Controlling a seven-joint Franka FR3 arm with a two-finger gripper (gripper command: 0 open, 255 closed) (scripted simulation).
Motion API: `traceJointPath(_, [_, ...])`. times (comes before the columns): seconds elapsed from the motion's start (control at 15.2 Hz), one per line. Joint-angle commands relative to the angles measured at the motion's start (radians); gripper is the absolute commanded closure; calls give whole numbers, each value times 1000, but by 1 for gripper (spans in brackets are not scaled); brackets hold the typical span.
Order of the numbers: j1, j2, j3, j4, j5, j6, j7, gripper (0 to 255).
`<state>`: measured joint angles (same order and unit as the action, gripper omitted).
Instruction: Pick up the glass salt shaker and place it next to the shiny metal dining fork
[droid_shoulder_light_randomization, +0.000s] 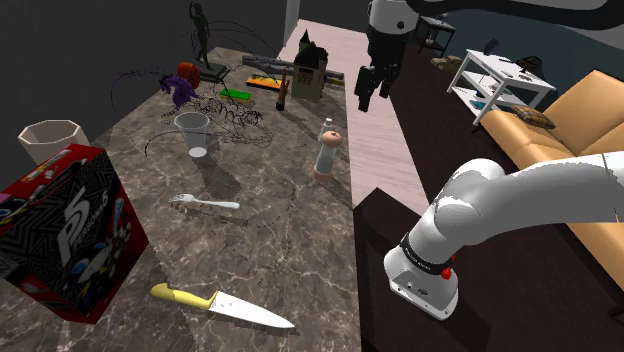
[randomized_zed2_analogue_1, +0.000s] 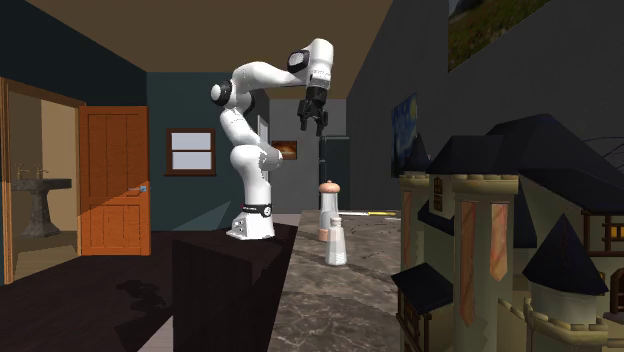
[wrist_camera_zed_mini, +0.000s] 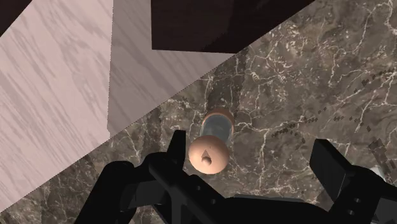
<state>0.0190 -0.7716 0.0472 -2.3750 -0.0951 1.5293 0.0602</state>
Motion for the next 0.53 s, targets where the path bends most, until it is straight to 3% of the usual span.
traceJointPath(0.0, [0, 0, 0, 0, 0, 0, 0, 0])
traceJointPath(0.46, [-30, 139, -139, -34, -51, 205, -145, 0])
